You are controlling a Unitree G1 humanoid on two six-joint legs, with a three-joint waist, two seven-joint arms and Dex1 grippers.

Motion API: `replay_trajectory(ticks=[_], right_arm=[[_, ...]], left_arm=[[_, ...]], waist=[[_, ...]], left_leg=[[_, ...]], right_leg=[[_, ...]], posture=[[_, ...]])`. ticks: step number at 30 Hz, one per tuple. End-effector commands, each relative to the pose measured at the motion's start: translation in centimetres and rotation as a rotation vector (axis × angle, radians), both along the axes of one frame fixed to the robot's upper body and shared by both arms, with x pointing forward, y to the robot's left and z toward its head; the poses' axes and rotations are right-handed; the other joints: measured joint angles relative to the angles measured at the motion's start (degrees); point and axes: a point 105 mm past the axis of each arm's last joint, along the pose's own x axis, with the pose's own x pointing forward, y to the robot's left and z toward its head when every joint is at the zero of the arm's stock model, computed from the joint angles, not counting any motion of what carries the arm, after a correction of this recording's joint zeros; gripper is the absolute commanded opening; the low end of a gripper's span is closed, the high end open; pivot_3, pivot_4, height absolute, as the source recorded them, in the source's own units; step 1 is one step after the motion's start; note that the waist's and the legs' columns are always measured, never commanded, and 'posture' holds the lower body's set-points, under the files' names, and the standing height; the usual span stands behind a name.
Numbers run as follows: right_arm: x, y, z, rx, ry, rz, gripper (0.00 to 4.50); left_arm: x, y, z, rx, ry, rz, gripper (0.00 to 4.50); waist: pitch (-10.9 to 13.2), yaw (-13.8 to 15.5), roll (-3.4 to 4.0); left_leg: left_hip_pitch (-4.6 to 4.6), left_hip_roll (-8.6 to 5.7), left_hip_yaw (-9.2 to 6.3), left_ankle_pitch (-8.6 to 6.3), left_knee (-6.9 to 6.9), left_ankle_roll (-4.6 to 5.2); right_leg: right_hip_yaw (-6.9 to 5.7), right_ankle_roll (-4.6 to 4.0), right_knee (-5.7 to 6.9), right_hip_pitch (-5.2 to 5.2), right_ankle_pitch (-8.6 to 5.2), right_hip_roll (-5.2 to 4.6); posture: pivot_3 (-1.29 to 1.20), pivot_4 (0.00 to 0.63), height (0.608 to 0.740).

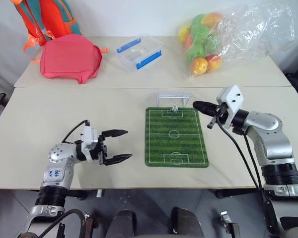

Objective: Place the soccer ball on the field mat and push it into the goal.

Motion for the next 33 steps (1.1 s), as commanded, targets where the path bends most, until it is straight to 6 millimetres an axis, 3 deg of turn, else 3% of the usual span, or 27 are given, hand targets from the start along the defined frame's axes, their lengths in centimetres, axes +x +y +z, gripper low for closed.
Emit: replay_trajectory(ticks=[1, 7, 10, 13, 17, 21, 26, 33], right_arm=[[-1.4, -1.2, 1.7, -0.006, -0.048, 0.005, 0.02], [-3.5, -4.2, -1.7, -0.063, 0.105, 0.021, 0.02], [-5.5, -5.6, -3.6, -0.087, 0.211, 0.093, 0.58], [-6.5, -7.4, -4.3, -0.033, 0.251, 0.132, 1.58], [-7.7, -9.5, -6.0, -0.103, 0.308, 0.159, 3.03], [-7.4, -11.6, -6.0, -0.045, 0.272, 0.105, 4.41], [-6.6, -13.7, -5.9, 0.003, 0.223, 0.003, 4.46], [-6.9, -14.6, -5.5, 0.076, 0.198, -0.055, 4.46]], left_arm=[[0.8, 0.6, 0.5, -0.002, -0.032, 0.033, 4.5], [2.3, 1.7, 0.7, -0.03, -0.029, 0.111, 4.5], [2.9, 2.3, 1.0, -0.061, -0.022, 0.142, 4.5], [3.1, 3.3, 1.1, -0.091, 0.006, 0.168, 4.5], [2.8, 4.6, 0.7, -0.067, 0.033, 0.17, 4.5], [2.7, 5.9, 0.5, -0.042, 0.044, 0.185, 4.5], [3.1, 6.4, 1.0, -0.057, 0.027, 0.209, 4.5], [3.3, 6.6, 1.8, -0.101, 0.002, 0.22, 4.5]], waist=[[0.0, 0.03, 0.0], [0.0, 0.26, -0.01], [0.0, 0.23, -0.02], [0.01, -0.09, -0.03], [0.01, -0.1, -0.03], [0.02, -0.06, -0.05], [0.02, -0.07, -0.05], [0.02, 0.03, -0.05]], left_leg=[[0.0, 0.0, 0.0, 0.0, 0.0, 0.0], [0.01, -0.01, 0.02, -0.02, 0.06, 0.03], [0.01, -0.01, 0.03, -0.02, 0.05, 0.03], [0.05, -0.01, 0.05, -0.02, 0.09, 0.04], [0.14, 0.01, 0.13, -0.02, 0.1, 0.03], [0.14, 0.01, 0.13, -0.02, 0.12, 0.03], [0.13, 0.01, 0.12, -0.01, 0.13, 0.03], [0.12, 0.01, 0.09, -0.02, 0.12, 0.03]], right_leg=[[0.0, 0.0, 0.01, -0.01, 0.0, 0.0], [0.01, 0.01, -0.01, 0.05, 0.0, 0.0], [0.0, 0.01, -0.02, 0.06, 0.0, 0.0], [0.02, 0.02, -0.02, 0.1, 0.01, 0.0], [0.06, 0.01, 0.03, 0.11, 0.01, -0.01], [0.05, 0.01, 0.02, 0.13, 0.01, -0.01], [0.05, 0.01, 0.03, 0.13, 0.01, -0.01], [0.03, 0.02, 0.02, 0.13, 0.01, -0.01]], posture=[[0.0, 0.15, 0.74], [0.0, 0.15, 0.74], [0.0, 0.15, 0.74], [0.0, 0.15, 0.74], [0.0, 0.15, 0.74], [0.0, 0.15, 0.74], [0.0, 0.15, 0.74], [0.0, 0.15, 0.74]])
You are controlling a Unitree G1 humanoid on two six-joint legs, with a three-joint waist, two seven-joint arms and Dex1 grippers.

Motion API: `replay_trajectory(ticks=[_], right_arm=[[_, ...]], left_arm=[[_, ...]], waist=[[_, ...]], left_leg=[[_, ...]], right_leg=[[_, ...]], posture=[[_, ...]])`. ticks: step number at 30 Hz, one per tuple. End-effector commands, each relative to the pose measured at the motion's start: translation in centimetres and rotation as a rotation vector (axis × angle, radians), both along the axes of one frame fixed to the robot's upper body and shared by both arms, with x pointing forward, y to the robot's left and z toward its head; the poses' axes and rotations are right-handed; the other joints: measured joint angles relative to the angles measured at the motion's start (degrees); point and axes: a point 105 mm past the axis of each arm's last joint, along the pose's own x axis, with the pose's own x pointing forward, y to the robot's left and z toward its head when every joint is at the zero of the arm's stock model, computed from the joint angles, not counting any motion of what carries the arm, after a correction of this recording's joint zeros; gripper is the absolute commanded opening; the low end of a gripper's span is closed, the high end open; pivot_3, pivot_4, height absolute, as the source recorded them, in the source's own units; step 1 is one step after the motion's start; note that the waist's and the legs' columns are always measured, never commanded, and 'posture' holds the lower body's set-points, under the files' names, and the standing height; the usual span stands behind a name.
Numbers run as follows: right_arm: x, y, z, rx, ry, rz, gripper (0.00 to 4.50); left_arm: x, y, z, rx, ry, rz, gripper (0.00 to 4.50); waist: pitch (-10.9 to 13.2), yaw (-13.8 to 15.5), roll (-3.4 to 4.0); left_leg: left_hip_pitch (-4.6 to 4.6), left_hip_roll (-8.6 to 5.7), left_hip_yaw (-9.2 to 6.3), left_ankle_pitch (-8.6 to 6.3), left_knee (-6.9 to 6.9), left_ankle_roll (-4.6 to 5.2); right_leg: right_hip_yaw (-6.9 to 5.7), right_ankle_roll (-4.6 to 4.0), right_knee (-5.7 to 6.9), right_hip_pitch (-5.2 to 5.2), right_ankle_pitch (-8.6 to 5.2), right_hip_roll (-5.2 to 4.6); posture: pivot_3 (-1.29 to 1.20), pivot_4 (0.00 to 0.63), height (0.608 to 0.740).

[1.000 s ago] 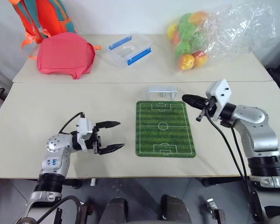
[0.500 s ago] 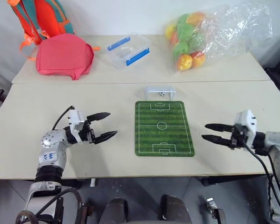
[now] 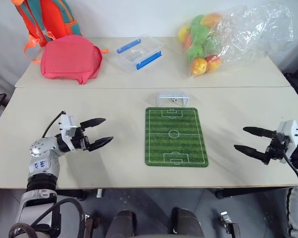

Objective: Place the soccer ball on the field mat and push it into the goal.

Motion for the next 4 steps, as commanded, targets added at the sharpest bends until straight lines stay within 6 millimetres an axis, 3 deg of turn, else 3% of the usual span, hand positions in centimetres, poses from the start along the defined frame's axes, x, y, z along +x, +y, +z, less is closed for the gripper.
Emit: replay_trajectory(ticks=[1, 4], right_arm=[[-0.26, -0.54, 1.06, 0.028, -0.052, -0.039, 4.46], [-0.71, -0.34, 1.25, 0.027, -0.065, -0.063, 4.46]], left_arm=[[0.04, 0.33, 0.9, -0.041, -0.042, 0.014, 4.5], [-0.74, 0.16, 0.68, -0.017, -0.067, -0.02, 4.5]], waist=[[0.0, 0.01, 0.0], [0.0, 0.01, 0.0]], left_leg=[[0.0, 0.0, 0.0, 0.0, -0.01, 0.0], [0.0, 0.0, 0.0, 0.0, 0.0, 0.0]], right_leg=[[0.0, 0.0, 0.0, 0.0, 0.0, 0.0], [0.0, 0.0, 0.0, 0.0, 0.0, 0.0]], posture=[[0.0, 0.15, 0.74], [0.0, 0.15, 0.74]])
